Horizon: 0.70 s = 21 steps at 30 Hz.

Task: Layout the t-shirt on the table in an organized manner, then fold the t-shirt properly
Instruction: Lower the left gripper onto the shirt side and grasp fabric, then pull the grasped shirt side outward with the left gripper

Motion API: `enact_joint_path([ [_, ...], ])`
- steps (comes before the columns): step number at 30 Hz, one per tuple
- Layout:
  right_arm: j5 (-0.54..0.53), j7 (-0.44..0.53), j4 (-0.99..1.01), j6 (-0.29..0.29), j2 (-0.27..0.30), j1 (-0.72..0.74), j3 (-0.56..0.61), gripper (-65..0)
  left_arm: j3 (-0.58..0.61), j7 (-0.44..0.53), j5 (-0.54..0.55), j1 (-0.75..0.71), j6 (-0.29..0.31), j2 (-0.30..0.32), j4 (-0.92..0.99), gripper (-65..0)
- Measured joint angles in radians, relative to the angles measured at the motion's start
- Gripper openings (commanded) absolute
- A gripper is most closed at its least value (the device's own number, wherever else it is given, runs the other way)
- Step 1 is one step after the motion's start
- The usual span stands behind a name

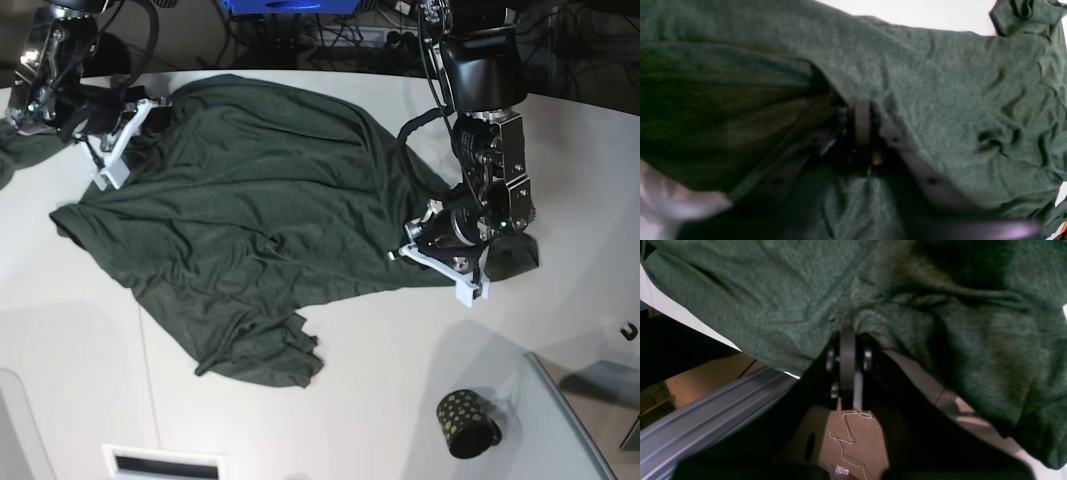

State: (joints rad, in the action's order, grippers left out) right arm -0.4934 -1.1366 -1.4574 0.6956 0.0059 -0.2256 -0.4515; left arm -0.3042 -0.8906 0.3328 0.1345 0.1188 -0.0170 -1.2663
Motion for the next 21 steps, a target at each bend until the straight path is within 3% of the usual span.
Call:
enact_joint_path([
  [3,0.0,0.0,0.0,0.0,0.002,0.0,0.0,-64.8,0.001,0.004,0.003,-0.018,0.004,0.0,-0.053,-19.4],
  [5,0.0,0.0,0.0,0.0,0.002,0.0,0.0,-64.8,0.003,0.004,0.006,-0.05,0.008,-0.002,-0.123,-13.2],
  [8,0.0,0.0,-0.001,0.0,0.002,0.0,0.0,-64.8,0.003,0.007,0.012,-0.134,0.01,0.007,-0.235,-19.1],
  [11,0.0,0.0,-0.001,0.0,0.002,-0.001,0.0,-64.8,0.003,0.014,0.0,-0.235,0.008,0.038,-0.293,-34.9],
  [15,0.0,0.0,-0.001,0.0,0.002,0.0,0.0,-64.8,0.002,0.177,-0.01,-0.34,0.005,0.046,-0.293,-55.8],
  [18,0.003,-0.001,-0.001,0.0,0.023,0.0,0.0,-64.8,0.006,0.273,-0.019,-0.376,0.008,0.059,-0.223,-57.1],
  [21,0.0,0.0,-0.001,0.0,0.023,0.0,0.0,-64.8,0.003,0.329,-0.036,-0.386,0.001,0.066,-0.165,-49.0],
])
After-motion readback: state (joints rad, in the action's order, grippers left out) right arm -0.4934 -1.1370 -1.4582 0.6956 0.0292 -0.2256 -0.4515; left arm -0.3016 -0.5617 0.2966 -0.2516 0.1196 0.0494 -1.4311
